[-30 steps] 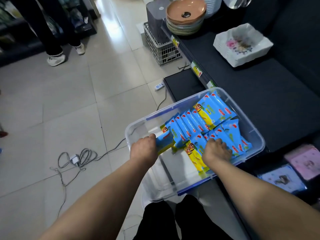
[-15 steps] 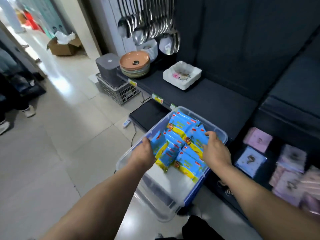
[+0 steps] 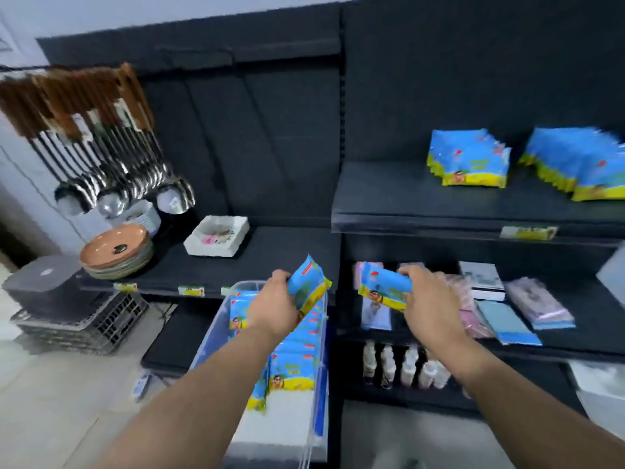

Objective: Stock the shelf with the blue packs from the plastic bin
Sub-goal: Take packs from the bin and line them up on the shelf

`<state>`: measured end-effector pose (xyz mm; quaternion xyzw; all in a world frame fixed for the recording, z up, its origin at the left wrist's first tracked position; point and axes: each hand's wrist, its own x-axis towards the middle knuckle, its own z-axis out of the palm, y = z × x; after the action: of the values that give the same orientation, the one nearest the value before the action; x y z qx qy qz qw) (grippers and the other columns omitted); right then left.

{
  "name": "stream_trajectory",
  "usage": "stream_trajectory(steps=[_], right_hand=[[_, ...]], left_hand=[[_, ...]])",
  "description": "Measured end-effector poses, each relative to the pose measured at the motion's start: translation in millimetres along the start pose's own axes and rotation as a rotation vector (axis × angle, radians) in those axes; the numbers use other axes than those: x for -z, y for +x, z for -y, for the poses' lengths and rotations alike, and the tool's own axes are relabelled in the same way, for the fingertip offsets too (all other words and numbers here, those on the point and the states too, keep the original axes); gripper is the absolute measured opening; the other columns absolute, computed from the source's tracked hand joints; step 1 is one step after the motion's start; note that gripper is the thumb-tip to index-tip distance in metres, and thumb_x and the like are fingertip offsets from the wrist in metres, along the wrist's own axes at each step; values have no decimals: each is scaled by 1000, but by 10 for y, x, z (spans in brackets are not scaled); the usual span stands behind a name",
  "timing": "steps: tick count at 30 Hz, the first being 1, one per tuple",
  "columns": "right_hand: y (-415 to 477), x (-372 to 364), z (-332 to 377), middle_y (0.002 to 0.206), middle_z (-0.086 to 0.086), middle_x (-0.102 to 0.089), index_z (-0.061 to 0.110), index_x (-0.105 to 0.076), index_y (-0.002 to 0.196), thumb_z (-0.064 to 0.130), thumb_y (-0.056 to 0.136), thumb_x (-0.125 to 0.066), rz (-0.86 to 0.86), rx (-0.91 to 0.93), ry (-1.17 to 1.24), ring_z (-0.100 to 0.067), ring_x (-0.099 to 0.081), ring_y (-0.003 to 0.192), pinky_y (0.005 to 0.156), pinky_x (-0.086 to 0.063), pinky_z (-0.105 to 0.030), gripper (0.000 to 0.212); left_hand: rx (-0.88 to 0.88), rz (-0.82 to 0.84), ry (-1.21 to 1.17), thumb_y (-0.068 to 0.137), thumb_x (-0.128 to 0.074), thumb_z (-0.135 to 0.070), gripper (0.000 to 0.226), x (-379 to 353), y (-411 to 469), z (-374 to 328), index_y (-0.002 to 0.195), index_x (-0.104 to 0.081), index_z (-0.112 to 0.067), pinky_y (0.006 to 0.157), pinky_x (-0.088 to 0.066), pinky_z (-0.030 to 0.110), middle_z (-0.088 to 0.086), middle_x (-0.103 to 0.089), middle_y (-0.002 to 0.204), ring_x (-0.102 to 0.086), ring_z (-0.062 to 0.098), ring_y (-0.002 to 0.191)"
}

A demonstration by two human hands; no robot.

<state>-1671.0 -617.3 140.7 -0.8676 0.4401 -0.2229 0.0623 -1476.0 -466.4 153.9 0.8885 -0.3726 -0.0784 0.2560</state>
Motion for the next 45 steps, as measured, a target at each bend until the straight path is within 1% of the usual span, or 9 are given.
stream_trajectory(steps=[4,11,14,18,21,28,36,40,45], right_hand=[[136,388,-343,107,0,-60,23,-52,119,1,78,-57,-124,-102,3,-27,-47,103,77,-37,-39,47],[467,881,-1135,110,0,-58,24,-52,116,4,83,-58,-258,-190,5,-26,-44,106,78,-32,-38,39],[676,1085,-1487,109,2,-56,24,-51,116,4,84,-58,-291,-181,3,-25,-44,105,78,-33,-38,39],[1031,1332,-1934,111,4,-55,26,-49,117,6,87,-57,-301,-119,2,-23,-42,106,78,-33,-38,37],[1272,1455,-2218,112,7,-54,28,-47,117,8,87,-56,-269,-70,-10,-20,-41,106,80,-32,-37,37],[1636,1495,-2643,111,11,-54,30,-47,113,9,87,-57,-206,6,-5,-17,-40,106,77,-29,-32,35],[1963,1321,-2743,111,14,-52,32,-46,112,10,88,-56,-139,0,70,-14,-38,105,83,-36,-36,34],[2118,1228,-2743,114,16,-51,31,-46,115,11,90,-55,-101,-7,86,-13,-37,106,79,-31,-32,34],[2277,1105,-2704,115,14,-50,32,-44,117,14,92,-53,-54,-2,77,-13,-36,106,85,-34,-33,32]], left_hand=[[-145,-43,-57,90,-50,-13,30,0,188,-697,119,-44,-18,71,-42,34,4,-62,106,-59,28,90],[-342,-92,-63,93,-47,-12,31,-195,605,-1889,124,-44,-17,72,-40,31,2,-60,114,-57,23,95],[-362,-127,-82,93,-47,-10,32,-348,811,-2367,124,-45,-18,75,-43,33,0,-58,115,-53,19,95],[-396,-154,-58,91,-48,-8,36,-580,1146,-2976,125,-48,-20,88,-47,43,1,-57,119,-50,23,109],[-401,-123,5,92,-49,-10,37,-721,1364,-3324,128,-47,-22,88,-45,42,1,-57,122,-46,23,112],[-394,-19,116,93,-50,-13,38,-1035,1734,-3711,129,-47,-25,94,-37,38,4,-56,121,-41,22,117],[-489,40,157,93,-52,-17,34,-1306,2210,-3939,126,-50,-27,97,-34,38,2,-54,123,-38,20,121],[-533,-41,205,92,-56,-26,35,-1396,2403,-3954,127,-52,-31,95,-35,35,-6,-56,124,-37,19,121],[-548,-141,220,87,-62,-34,40,-1447,2545,-3914,125,-52,-29,96,-34,32,-6,-51,125,-36,18,120]])
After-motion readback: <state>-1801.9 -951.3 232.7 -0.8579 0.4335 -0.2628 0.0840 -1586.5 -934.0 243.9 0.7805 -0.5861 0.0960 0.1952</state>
